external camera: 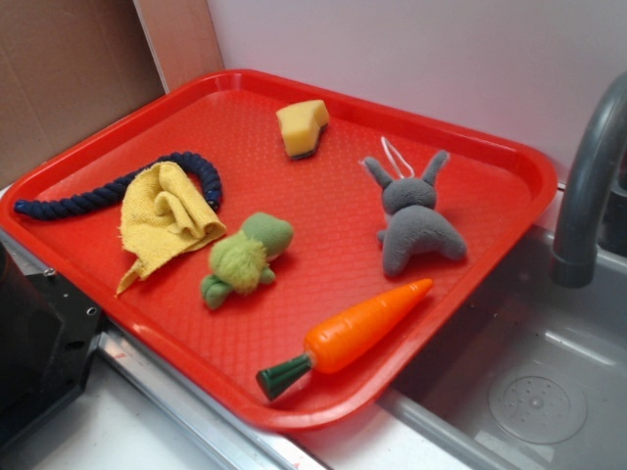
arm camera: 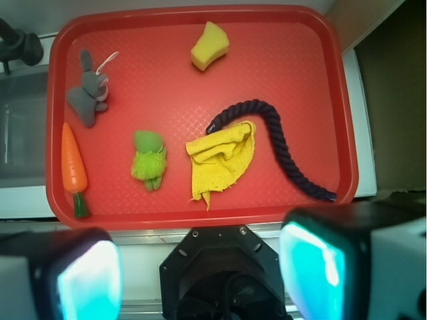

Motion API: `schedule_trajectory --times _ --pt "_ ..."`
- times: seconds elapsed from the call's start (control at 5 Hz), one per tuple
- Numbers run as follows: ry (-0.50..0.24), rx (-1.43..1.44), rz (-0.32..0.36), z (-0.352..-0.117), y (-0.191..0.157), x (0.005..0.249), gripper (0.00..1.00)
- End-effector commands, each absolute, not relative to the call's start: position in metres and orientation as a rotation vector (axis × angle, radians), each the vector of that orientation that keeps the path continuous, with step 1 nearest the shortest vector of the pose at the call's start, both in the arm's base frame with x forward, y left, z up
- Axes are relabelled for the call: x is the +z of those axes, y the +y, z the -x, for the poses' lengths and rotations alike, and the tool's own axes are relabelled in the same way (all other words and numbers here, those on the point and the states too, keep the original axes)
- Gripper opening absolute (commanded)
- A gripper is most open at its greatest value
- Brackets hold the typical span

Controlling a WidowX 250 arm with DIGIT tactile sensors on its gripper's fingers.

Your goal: Grab the carrot.

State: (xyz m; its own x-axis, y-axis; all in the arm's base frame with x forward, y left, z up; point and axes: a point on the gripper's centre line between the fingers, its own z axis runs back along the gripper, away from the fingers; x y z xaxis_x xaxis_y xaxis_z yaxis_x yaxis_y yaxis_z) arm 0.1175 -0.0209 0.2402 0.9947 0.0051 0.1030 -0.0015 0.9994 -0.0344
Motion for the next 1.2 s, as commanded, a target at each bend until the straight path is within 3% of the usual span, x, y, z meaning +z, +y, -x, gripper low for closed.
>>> schedule_trajectory --times 0.0,0.2,0.4,0.6,0.8,1.0 --pt "-0.103 0.003 0.034 -0.118 -0.021 0.24 1.0" --pt "-0.133 -0.208 0.064 -0.151 -0.071 0.201 1.0" --pt "-0.095 -0.316 0.032 -0.169 -0.122 0.164 1.0" --pt "-0.014 -0.418 0.039 -0.178 -0.148 0.131 1.0" --pt "0.051 -0.451 0.01 -0.157 -0.159 0.105 1.0" --pt "0.051 -0.451 0.01 -0.157 -0.159 0.105 1.0"
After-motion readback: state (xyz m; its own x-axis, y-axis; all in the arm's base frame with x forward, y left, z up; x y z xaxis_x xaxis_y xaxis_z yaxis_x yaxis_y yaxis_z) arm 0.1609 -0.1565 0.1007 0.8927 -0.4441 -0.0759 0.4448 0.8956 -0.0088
